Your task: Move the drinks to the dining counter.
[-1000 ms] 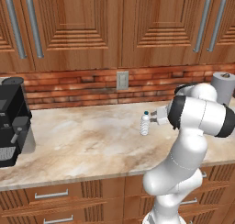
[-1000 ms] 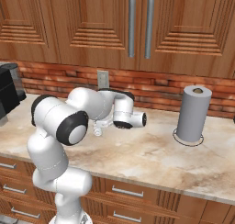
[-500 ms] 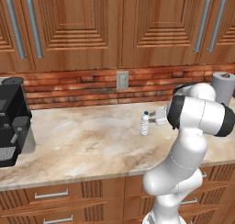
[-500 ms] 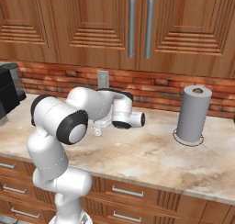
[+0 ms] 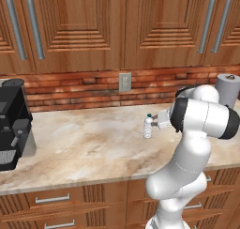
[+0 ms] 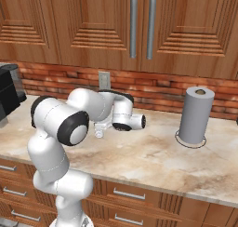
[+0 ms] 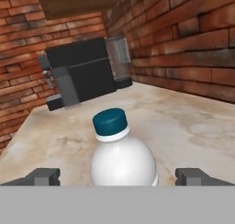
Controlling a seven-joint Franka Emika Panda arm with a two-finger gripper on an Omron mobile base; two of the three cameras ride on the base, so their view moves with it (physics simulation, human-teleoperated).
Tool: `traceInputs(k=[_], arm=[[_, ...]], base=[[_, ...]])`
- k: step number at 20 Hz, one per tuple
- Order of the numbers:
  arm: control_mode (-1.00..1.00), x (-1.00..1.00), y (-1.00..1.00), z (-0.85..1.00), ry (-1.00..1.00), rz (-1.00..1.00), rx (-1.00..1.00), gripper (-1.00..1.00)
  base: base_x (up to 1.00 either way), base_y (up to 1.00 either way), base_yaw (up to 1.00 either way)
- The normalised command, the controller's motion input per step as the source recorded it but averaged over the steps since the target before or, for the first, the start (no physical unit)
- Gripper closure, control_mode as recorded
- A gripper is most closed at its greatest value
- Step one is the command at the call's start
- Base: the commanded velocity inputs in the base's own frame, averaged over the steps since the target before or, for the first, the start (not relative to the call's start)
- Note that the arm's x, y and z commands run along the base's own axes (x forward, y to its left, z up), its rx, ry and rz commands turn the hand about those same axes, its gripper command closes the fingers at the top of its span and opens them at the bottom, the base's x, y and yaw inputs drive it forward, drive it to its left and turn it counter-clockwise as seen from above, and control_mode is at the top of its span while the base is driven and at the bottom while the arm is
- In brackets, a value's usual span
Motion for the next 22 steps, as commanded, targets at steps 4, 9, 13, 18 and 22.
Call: traceInputs(k=[4, 9, 13, 18, 22], arm=[[-1.00, 0.00, 0.01, -0.01, 0.01, 0.00, 0.00, -1.00], [-1.00, 0.00, 0.12, 0.00, 0.02, 0.00, 0.00, -1.00], [-1.00, 0.00, 0.15, 0.00, 0.01, 0.00, 0.00, -1.00], [-1.00, 0.00, 0.05, -0.04, 0.00, 0.00, 0.00, -1.00], [-1.00, 0.00, 0.01, -0.08, 0.00, 0.00, 0.00, -1.00]], base=[[0.00, 0.00, 0.00], [0.00, 0.00, 0.00], [0.00, 0.00, 0.00], [0.00, 0.00, 0.00], [0.00, 0.00, 0.00]])
